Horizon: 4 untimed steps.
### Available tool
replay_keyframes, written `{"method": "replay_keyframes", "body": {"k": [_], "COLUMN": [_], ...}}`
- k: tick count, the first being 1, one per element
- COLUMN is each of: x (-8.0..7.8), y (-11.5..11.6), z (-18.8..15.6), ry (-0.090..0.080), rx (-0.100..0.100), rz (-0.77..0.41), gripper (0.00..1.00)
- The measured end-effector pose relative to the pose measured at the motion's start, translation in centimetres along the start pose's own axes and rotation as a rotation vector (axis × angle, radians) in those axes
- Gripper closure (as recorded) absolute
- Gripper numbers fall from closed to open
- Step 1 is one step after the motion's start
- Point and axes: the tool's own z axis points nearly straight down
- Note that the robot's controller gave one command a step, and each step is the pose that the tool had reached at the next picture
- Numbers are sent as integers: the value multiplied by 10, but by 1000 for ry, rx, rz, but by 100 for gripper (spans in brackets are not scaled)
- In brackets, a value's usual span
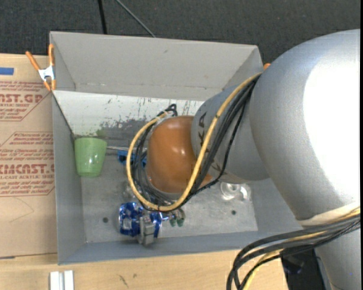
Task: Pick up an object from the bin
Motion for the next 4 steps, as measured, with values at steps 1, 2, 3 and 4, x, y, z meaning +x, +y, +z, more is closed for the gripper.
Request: {"method": "replay_keyframes", "body": {"k": [1,2,3,4], "x": [0,-37,-28,-17], "y": [-2,-9,-37,-98], "z": [0,-103,-232,-217], "ry": [3,-9,-5,1], "rx": [1,2,3,2], "rz": [2,-16,-577,-749], "gripper": [100,100,100,100]}}
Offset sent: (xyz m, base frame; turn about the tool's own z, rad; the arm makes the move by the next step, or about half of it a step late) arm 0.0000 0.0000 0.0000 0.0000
